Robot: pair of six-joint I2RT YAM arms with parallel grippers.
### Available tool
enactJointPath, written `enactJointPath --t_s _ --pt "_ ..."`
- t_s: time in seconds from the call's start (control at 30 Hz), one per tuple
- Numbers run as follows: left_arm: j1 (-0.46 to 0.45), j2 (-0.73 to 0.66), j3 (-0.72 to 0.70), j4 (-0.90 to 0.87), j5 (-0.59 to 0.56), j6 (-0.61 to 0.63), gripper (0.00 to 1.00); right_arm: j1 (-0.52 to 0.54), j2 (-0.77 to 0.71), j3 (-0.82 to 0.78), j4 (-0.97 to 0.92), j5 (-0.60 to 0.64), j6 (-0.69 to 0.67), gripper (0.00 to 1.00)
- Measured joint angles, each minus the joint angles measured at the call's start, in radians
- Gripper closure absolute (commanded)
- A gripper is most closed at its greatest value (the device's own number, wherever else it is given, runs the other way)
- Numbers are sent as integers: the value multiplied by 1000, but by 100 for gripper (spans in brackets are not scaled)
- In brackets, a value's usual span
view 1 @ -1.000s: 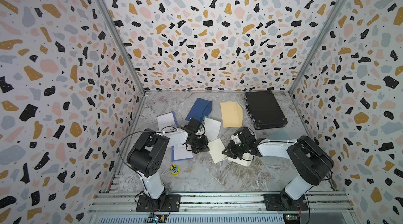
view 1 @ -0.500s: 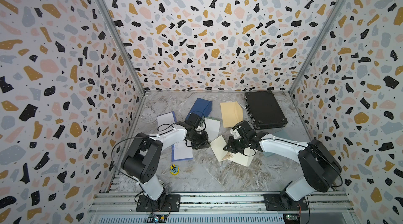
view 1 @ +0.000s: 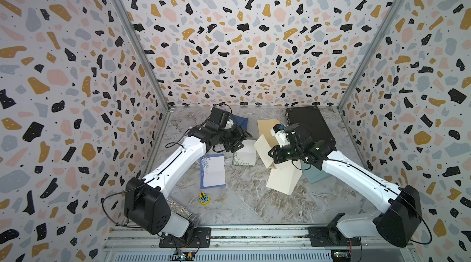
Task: Take the letter paper out of the envelope
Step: Pick up the letter paper from the center of the board.
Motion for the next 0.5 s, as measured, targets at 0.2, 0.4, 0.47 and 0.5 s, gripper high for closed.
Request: enactJointPath --t_s 0.2,0.4,0.47,0.5 --pt "31 5 24 -46 37 -113 21 1 -152 -129 164 89 -382 100" --pt "34 8 21 -39 102 -173 19 6 -223 -277 301 84 -787 100" --pt "34 8 12 -23 127 -178 19 6 -214 -277 312 78 -898 100" --pt "34 9 4 -9 141 -180 19 6 -213 -277 316 72 -940 100"
